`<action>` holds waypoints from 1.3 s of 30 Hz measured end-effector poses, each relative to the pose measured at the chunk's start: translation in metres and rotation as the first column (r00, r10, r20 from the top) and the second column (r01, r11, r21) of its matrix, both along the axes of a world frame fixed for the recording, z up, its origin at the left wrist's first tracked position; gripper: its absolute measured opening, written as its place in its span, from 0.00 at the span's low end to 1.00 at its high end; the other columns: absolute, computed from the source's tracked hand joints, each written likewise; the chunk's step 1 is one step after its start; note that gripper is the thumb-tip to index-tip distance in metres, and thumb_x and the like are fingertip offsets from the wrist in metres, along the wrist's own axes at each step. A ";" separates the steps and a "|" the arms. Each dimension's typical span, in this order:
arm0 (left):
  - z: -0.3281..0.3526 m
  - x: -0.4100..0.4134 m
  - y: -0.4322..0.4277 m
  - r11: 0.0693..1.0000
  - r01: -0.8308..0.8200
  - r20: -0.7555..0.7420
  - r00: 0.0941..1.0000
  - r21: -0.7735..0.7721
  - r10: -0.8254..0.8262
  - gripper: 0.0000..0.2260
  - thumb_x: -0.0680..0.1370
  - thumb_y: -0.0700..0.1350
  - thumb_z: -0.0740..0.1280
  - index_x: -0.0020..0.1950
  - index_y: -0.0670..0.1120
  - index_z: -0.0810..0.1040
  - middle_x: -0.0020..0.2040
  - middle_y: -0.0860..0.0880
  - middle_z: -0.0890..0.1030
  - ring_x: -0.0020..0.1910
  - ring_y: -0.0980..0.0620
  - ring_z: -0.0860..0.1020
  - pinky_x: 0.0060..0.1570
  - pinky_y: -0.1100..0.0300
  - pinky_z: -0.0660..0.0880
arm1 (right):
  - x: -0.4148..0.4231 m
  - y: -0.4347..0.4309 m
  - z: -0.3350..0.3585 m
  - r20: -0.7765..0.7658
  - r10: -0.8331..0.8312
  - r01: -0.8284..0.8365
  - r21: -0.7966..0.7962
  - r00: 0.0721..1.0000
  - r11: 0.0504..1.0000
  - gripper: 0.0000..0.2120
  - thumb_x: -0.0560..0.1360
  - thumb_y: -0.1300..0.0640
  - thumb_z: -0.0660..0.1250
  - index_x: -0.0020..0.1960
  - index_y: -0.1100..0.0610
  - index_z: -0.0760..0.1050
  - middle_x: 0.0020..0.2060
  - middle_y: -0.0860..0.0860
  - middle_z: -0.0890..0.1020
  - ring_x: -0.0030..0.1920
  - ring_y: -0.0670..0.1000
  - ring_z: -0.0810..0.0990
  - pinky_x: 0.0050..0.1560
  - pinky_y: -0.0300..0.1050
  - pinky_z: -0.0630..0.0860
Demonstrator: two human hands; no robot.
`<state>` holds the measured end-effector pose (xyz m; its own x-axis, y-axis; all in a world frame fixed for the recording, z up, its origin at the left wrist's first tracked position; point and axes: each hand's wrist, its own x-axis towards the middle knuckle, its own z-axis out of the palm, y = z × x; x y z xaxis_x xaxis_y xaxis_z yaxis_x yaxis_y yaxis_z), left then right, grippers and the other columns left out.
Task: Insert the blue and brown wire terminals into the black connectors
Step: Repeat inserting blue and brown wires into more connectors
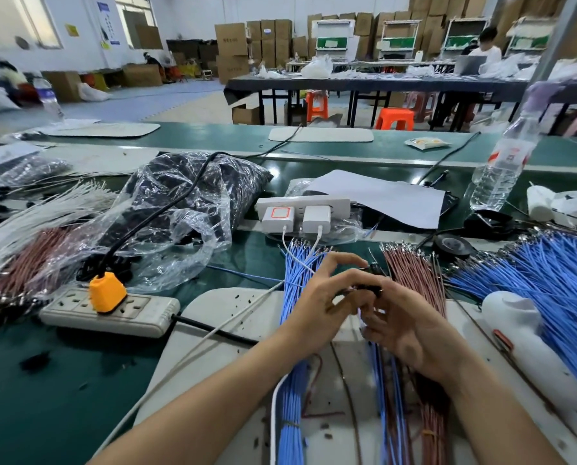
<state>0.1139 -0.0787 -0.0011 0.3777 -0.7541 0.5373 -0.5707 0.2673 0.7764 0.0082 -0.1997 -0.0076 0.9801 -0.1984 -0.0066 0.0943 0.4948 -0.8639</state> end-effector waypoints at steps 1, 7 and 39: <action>-0.001 -0.002 0.000 1.000 0.019 0.033 0.999 0.014 -0.020 0.09 0.78 0.36 0.64 0.56 0.42 0.79 0.57 0.44 0.71 0.43 0.58 0.75 0.46 0.63 0.73 | -0.002 0.001 0.002 -0.005 0.003 -0.003 0.007 1.000 1.000 0.10 0.73 0.48 0.70 0.49 0.54 0.83 0.37 0.51 0.74 0.32 0.44 0.72 0.32 0.39 0.73; -0.001 -0.005 -0.004 0.998 -0.038 -0.019 0.999 0.049 0.039 0.11 0.78 0.38 0.64 0.59 0.46 0.79 0.52 0.46 0.73 0.49 0.48 0.77 0.54 0.51 0.76 | -0.003 0.004 0.005 -0.019 -0.082 0.082 0.042 0.996 0.996 0.30 0.51 0.41 0.83 0.45 0.60 0.84 0.34 0.52 0.79 0.32 0.46 0.77 0.34 0.40 0.79; 0.037 0.182 0.092 0.251 -0.714 0.589 0.688 0.654 0.424 0.04 0.75 0.33 0.64 0.45 0.40 0.77 0.47 0.39 0.78 0.51 0.41 0.78 0.46 0.56 0.72 | -0.001 0.009 0.005 0.252 -0.696 0.443 -0.891 0.672 0.104 0.07 0.73 0.56 0.72 0.49 0.55 0.77 0.32 0.46 0.76 0.33 0.40 0.73 0.31 0.25 0.68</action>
<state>0.2961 0.0135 0.0363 0.8679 -0.4965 -0.0149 -0.4831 -0.8506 0.2075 0.0069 -0.1907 -0.0031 0.5667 -0.7079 0.4215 -0.2307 -0.6275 -0.7436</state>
